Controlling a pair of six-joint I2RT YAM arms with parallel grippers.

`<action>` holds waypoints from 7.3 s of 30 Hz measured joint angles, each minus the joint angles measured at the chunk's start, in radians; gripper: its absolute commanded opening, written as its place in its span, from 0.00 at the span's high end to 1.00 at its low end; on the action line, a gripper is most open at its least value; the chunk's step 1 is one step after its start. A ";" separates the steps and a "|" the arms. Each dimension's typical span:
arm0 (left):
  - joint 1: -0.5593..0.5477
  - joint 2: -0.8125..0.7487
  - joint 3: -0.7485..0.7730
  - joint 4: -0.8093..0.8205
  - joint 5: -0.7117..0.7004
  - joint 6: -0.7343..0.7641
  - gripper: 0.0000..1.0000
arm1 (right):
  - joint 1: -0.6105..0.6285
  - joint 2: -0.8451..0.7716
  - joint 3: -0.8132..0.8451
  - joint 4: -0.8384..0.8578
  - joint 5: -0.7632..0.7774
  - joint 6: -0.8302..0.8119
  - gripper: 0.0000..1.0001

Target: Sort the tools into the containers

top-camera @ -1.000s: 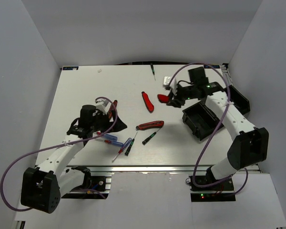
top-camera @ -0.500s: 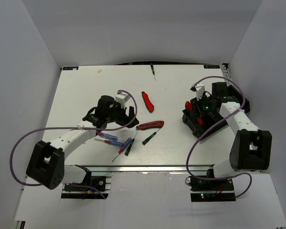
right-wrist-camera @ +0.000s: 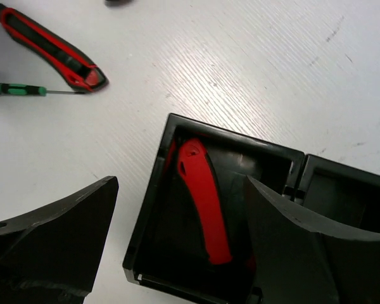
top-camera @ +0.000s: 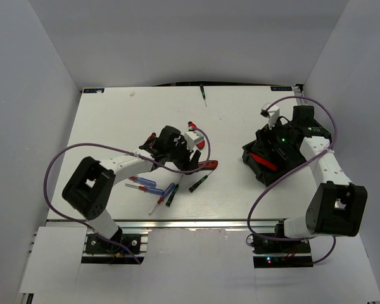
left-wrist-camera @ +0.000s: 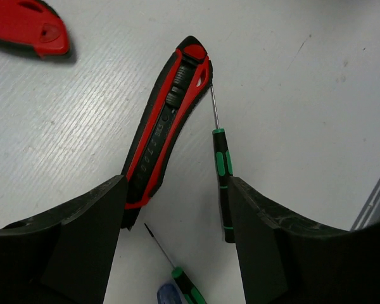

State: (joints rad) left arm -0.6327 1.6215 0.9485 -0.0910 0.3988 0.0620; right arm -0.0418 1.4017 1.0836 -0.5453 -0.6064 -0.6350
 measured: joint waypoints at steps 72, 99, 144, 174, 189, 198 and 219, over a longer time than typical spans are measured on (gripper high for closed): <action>-0.084 -0.017 0.159 0.152 -0.237 -0.484 1.00 | 0.313 0.217 0.065 0.530 -0.111 1.352 0.63; 0.037 -0.245 -0.059 0.134 -0.264 -0.492 0.20 | 0.215 0.058 0.169 0.200 0.048 0.644 1.00; 0.244 -0.458 -0.157 -0.163 -0.374 -0.386 0.16 | 0.402 0.379 0.386 -0.047 0.156 0.108 0.24; 0.246 -0.621 -0.180 -0.340 -0.478 -0.516 0.16 | 0.627 0.938 0.782 0.212 0.647 0.578 0.64; 0.246 -0.555 -0.180 -0.298 -0.477 -0.507 0.15 | 0.611 0.780 0.705 0.157 0.411 0.467 1.00; 0.248 -0.547 -0.185 -0.220 -0.459 -0.497 0.15 | 0.496 0.388 0.581 -0.040 0.167 0.095 1.00; 0.252 -0.502 -0.209 -0.155 -0.458 -0.436 0.13 | 0.126 -0.001 -0.046 -0.095 0.228 -0.159 1.00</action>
State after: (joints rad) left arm -0.3809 1.1191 0.7399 -0.2462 -0.0589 -0.3740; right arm 0.0841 1.4010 1.0378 -0.6403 -0.3786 -0.7940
